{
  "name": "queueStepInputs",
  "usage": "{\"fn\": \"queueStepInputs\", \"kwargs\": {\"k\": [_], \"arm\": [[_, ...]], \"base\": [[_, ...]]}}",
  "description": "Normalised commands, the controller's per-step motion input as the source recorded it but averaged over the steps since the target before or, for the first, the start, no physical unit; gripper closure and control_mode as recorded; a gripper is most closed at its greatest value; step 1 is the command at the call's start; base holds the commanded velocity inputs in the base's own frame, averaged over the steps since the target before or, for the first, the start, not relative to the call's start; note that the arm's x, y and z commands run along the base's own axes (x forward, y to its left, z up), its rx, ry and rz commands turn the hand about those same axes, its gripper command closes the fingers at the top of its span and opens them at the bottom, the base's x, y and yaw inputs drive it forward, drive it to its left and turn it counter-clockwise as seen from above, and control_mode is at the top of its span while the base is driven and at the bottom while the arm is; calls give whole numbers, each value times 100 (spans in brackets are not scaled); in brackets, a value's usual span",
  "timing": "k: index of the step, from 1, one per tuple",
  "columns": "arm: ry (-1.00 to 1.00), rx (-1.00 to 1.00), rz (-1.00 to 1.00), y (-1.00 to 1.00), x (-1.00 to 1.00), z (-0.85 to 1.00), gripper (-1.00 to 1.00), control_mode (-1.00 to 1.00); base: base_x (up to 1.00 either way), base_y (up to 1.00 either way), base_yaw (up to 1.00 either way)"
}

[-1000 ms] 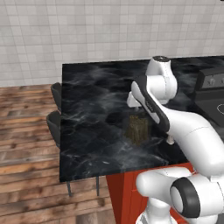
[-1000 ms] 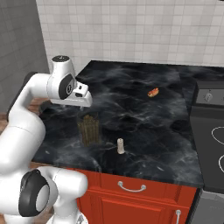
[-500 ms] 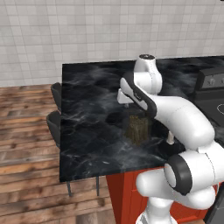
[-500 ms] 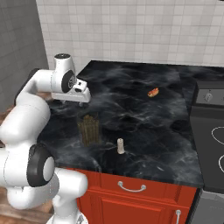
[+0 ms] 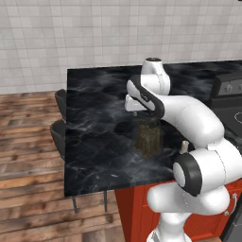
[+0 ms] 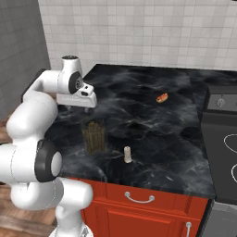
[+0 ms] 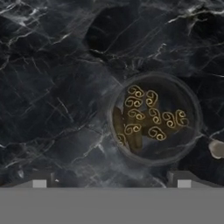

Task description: Pick the candle and jar from the dining table and place them in the open cabinet. Close the cabinet after placing the objects.

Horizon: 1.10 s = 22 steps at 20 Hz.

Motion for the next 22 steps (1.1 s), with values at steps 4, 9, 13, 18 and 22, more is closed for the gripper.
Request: {"fn": "queueStepInputs", "kwargs": {"k": [4, 9, 13, 18, 22], "arm": [[1, 0, 0, 0, 1, -21, -100, -100], [0, 0, 0, 0, 6, -15, -100, -100], [0, 0, 0, 0, 19, -3, -100, -100], [4, 0, 0, 0, 35, 0, -100, -100], [6, 0, 0, 0, 36, -10, -100, -100]], "base": [[0, 0, 0], [0, 0, 0], [0, 0, 0], [0, 0, 0], [0, 0, 0]]}}
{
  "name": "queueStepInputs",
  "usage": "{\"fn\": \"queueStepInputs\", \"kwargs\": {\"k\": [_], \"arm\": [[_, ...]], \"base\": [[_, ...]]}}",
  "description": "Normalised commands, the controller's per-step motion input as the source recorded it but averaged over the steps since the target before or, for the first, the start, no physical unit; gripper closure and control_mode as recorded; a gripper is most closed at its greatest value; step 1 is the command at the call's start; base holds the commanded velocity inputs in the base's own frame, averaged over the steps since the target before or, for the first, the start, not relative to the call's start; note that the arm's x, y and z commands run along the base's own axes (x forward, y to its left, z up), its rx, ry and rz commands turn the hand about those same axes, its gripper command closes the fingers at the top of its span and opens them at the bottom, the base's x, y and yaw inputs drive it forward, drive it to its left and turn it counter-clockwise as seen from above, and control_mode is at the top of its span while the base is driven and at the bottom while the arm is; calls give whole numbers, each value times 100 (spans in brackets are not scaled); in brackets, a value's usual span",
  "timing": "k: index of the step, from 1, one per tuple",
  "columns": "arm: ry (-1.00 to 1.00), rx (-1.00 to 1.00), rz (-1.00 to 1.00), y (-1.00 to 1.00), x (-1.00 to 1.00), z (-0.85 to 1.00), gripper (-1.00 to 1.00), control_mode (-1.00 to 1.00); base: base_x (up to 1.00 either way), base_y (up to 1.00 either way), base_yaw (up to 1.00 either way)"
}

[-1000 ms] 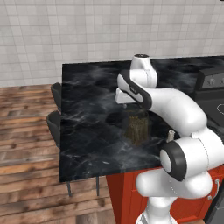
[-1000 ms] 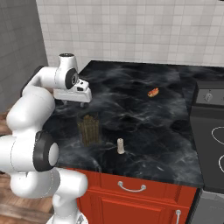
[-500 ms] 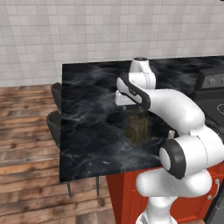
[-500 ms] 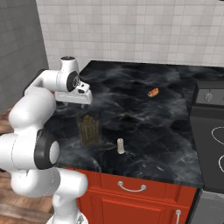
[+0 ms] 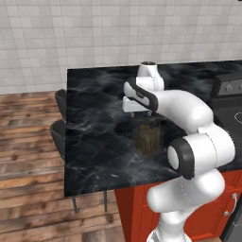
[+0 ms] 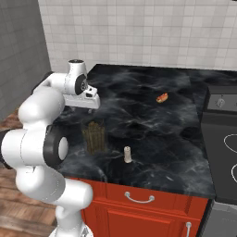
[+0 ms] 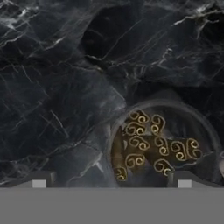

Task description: Pick the candle and jar from the dining table and place them in the open cabinet. Close the cabinet after placing the objects.

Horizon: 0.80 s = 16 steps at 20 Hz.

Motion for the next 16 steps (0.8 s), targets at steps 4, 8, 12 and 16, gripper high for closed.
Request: {"fn": "queueStepInputs", "kwargs": {"k": [4, 8, 12, 16], "arm": [[6, 0, 0, 0, 20, -27, -100, -100], [4, 0, 0, 0, 2, -52, -100, -100], [2, 0, 0, 0, 0, -69, -100, -100], [2, 1, 0, 0, 0, -74, -100, -100]], "base": [[0, 0, 0], [0, 0, 0], [0, 0, 0], [0, 0, 0]]}}
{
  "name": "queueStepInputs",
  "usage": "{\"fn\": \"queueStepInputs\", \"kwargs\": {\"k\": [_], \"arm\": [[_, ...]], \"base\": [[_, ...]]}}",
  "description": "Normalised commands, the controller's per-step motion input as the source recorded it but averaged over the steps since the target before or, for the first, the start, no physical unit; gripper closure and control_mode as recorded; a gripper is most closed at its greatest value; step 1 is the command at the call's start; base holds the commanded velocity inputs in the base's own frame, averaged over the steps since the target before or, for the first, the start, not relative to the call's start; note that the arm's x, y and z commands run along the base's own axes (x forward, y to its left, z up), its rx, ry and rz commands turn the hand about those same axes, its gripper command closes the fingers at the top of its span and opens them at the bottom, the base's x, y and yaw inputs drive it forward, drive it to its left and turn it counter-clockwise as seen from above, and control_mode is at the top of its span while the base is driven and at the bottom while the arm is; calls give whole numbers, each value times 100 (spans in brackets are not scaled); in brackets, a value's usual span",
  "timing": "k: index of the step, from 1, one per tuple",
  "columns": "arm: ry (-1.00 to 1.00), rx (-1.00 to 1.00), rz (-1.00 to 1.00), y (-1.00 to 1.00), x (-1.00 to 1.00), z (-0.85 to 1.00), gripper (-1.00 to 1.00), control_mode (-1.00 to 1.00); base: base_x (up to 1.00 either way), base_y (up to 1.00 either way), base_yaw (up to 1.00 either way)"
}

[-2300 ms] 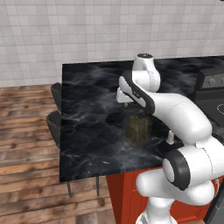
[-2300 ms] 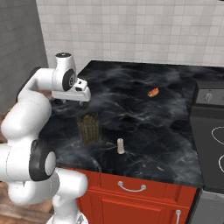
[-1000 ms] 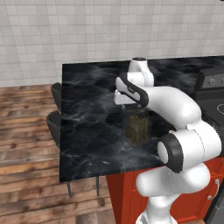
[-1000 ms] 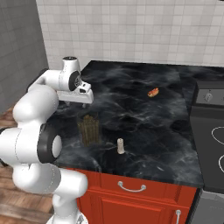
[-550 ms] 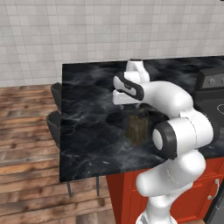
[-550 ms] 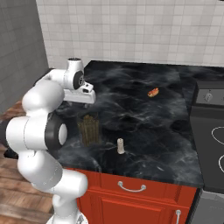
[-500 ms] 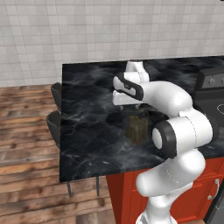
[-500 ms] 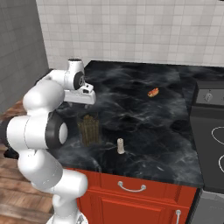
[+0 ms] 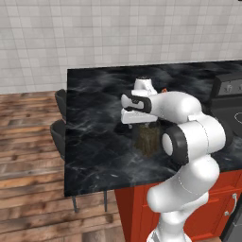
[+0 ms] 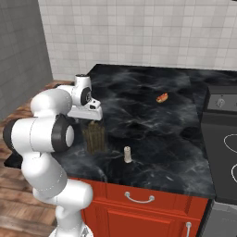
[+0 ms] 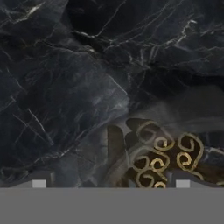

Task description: Pick the candle and jar from the dining table and place them in the open cabinet. Close the cabinet after placing the objects.

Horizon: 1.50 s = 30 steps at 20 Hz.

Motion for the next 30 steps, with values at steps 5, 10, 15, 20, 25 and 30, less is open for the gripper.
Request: {"fn": "queueStepInputs", "kwargs": {"k": [5, 10, 15, 20, 25, 30], "arm": [[5, 1, 0, 0, 0, -66, 100, -100], [1, 0, 0, 0, 0, -24, 100, -100], [1, 0, 0, 0, 0, 0, 100, -100], [0, 0, 0, 0, 0, 0, 100, -100], [0, 0, 0, 0, 0, 0, 100, -100], [0, 0, 0, 1, 0, 7, 100, -100]], "base": [[0, 0, 0], [0, 0, 0], [0, 0, 0], [0, 0, 0], [0, 0, 0], [0, 0, 0]]}}
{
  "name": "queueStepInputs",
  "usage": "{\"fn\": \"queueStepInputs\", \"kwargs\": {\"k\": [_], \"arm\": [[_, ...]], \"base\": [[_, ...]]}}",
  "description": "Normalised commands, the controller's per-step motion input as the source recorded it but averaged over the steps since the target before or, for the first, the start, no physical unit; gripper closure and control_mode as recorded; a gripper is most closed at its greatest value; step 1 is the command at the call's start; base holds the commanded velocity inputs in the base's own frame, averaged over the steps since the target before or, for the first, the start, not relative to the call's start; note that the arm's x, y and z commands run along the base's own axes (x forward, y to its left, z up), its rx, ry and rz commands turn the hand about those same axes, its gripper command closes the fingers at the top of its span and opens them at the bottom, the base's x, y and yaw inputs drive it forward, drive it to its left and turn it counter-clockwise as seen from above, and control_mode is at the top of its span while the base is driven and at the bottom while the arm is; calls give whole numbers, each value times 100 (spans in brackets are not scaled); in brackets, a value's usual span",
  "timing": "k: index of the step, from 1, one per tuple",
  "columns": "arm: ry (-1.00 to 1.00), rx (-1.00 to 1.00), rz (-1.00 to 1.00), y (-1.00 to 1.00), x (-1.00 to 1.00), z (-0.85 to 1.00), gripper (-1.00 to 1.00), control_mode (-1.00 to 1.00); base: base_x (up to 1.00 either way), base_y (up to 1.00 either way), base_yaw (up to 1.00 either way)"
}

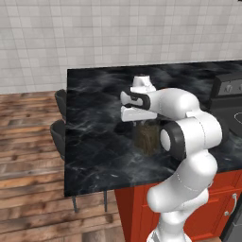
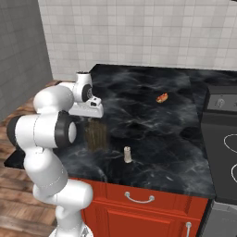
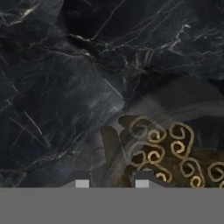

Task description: Pick the candle and jar from the dining table and place them in the open cabinet. Close the cabinet after placing the objects.

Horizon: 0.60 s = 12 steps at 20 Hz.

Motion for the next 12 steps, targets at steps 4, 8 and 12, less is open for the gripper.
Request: {"fn": "queueStepInputs", "kwargs": {"k": [4, 8, 12], "arm": [[-1, -1, -1, 0, -13, 41, 100, -100], [-4, -3, -5, -1, -14, 64, 100, -100], [-3, -2, -5, -7, -13, 68, 100, -100]], "base": [[0, 0, 0], [0, 0, 0], [0, 0, 0]]}}
